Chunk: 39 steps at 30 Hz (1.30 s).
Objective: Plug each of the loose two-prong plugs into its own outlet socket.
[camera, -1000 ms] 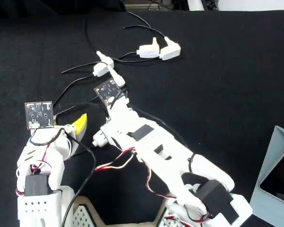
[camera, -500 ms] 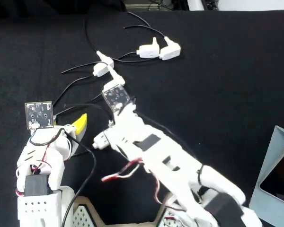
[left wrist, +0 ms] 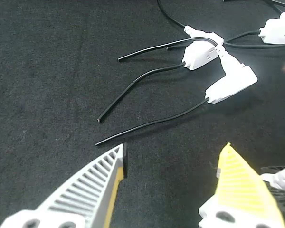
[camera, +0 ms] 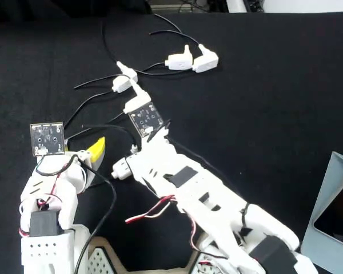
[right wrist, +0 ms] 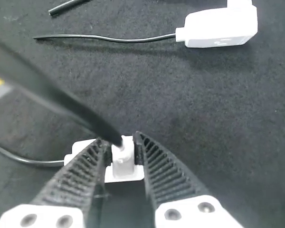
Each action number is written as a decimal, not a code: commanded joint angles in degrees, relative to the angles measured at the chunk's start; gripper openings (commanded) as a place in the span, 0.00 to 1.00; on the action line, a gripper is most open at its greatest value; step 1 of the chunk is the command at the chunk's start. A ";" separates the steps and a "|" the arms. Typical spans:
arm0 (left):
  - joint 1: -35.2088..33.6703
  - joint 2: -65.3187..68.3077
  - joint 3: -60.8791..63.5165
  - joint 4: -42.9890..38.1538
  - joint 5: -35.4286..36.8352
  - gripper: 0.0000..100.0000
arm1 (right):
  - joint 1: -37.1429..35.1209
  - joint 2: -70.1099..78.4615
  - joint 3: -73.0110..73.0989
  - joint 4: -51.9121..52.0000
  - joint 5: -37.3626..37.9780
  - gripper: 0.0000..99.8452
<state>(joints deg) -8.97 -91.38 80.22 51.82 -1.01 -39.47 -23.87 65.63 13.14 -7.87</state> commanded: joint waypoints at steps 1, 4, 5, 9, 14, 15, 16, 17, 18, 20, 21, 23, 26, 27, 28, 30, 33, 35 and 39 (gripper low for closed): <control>-0.31 -0.62 -0.13 -0.09 0.44 0.31 | 0.00 1.36 -0.40 -2.02 -0.70 0.01; -0.31 -0.62 -0.13 0.00 0.44 0.31 | 1.41 1.89 -0.31 -2.02 -0.70 0.01; -0.31 -0.62 -0.13 0.00 0.44 0.31 | 1.76 1.98 -0.22 -1.93 -0.70 0.01; -0.31 -0.62 -0.13 -0.09 0.44 0.31 | 1.85 1.89 1.10 -2.02 -0.62 0.01; -0.31 -0.62 -0.13 -0.09 0.44 0.31 | 1.76 2.15 1.71 -2.02 -0.62 0.01; -0.31 -0.62 -0.13 -0.09 0.44 0.31 | 1.76 2.15 1.71 -2.02 -0.62 0.01; -0.31 -0.62 -0.13 -0.09 0.44 0.31 | 1.67 2.24 1.71 -2.02 -0.62 0.01; -0.31 -0.62 -0.13 -0.09 0.44 0.31 | 1.14 2.24 1.71 -2.02 -0.62 0.01; -0.31 -0.62 -0.13 -0.09 0.44 0.31 | 0.62 2.24 1.71 -2.02 -0.62 0.01; -0.31 -0.62 -0.13 -0.18 0.44 0.31 | -0.53 2.51 1.80 -2.02 -0.44 0.01; -0.31 -0.62 -0.13 -0.18 0.44 0.31 | -0.79 3.03 1.80 -2.02 -0.26 0.01; -0.31 -0.62 -0.13 -0.18 0.44 0.31 | -0.88 4.88 1.36 -2.37 1.58 0.01; -0.31 -0.62 -0.13 -0.09 0.44 0.31 | -0.79 7.87 1.80 -6.24 6.59 0.01; -0.31 -0.62 -0.13 -0.09 0.44 0.31 | -0.79 8.04 1.71 -6.59 7.38 0.01; -0.31 -0.62 -0.13 -0.09 0.44 0.31 | -0.97 7.78 1.71 -6.59 7.65 0.01; -0.31 -0.62 -0.13 0.00 0.44 0.31 | -1.05 7.52 1.80 -6.59 7.65 0.01; -0.31 -0.62 -0.13 0.00 0.44 0.31 | -0.70 7.34 1.89 -6.42 7.74 0.01; -0.31 -0.62 -0.13 0.00 0.44 0.31 | -0.35 7.25 1.89 -6.42 7.82 0.01; -0.31 -0.62 -0.13 0.00 0.35 0.31 | 2.46 7.34 1.80 -6.77 11.69 0.01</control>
<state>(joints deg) -8.97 -91.38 80.22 51.82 -1.01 -39.21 -17.36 66.15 6.73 0.31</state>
